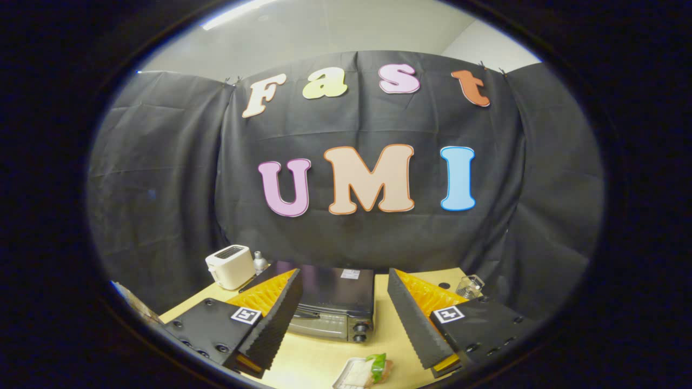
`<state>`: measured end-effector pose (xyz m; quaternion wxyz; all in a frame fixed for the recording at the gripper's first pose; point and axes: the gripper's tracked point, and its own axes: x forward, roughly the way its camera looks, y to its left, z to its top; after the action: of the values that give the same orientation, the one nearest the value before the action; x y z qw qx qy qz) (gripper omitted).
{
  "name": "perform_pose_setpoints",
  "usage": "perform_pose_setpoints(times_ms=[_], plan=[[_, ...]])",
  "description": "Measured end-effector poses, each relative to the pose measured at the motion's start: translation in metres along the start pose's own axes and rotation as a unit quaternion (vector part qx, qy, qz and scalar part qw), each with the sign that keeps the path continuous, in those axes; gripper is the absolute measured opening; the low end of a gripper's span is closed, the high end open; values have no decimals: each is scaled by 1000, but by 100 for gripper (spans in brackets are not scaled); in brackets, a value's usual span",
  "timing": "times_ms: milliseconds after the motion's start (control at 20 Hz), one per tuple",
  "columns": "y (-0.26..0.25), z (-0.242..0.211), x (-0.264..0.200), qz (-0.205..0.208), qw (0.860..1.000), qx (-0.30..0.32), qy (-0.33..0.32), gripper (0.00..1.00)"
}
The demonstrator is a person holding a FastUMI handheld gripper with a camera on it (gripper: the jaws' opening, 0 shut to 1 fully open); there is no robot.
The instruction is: Open the toaster oven, put the food inside, and close the toaster oven door.
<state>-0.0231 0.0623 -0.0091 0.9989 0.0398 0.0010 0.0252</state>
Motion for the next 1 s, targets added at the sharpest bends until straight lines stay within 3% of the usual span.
perform_pose_setpoints(times_ms=[500,1000], plan=[[44,-27,42,-47,999,16,14,99],[88,-113,101,-64,996,37,46,100]])
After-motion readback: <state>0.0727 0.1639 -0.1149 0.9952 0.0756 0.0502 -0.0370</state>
